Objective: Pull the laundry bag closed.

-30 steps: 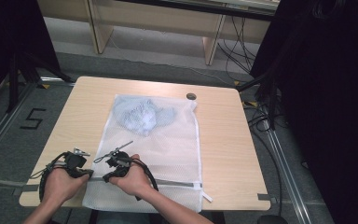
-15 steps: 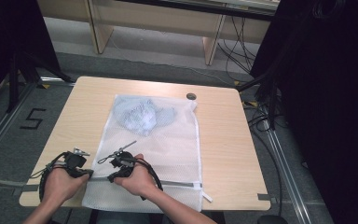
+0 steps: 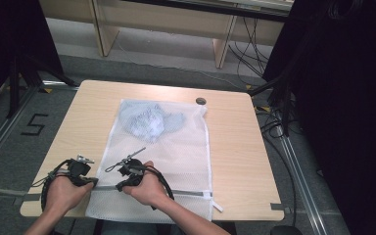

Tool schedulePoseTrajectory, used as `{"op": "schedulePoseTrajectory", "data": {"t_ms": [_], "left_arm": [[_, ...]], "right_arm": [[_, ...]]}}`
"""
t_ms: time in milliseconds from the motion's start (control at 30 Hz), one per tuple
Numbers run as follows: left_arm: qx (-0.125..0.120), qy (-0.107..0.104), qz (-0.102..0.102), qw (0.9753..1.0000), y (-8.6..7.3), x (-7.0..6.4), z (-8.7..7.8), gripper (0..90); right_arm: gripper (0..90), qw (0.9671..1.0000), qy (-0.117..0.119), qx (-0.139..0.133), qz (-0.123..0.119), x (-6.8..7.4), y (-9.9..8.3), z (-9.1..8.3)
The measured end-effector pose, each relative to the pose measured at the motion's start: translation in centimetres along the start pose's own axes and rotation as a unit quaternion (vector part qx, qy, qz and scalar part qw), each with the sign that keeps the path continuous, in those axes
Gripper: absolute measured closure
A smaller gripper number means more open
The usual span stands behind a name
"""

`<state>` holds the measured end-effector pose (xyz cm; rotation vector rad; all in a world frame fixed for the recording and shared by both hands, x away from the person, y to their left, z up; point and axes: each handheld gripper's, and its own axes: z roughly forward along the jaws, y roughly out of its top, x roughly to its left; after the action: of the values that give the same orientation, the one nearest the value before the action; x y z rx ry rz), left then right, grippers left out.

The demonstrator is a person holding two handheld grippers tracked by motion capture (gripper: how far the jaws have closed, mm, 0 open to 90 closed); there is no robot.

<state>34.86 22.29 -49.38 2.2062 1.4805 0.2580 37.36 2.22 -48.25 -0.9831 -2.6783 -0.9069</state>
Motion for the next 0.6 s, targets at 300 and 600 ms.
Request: {"op": "schedulePoseTrajectory", "data": {"t_ms": [300, 600], "left_arm": [[0.002, 0.001, 0.003, 1.0000, 0.03, -0.01, -0.03, 89.8], [-0.005, 0.004, -0.007, 1.0000, -0.01, -0.05, 0.11, 89.7]], "right_arm": [[87.1, 0.9998, -0.008, 0.012, -0.016, 0.04, -0.14, -0.15], [87.1, 0.9998, -0.012, 0.013, -0.014, 0.04, -0.31, -0.25]]}}
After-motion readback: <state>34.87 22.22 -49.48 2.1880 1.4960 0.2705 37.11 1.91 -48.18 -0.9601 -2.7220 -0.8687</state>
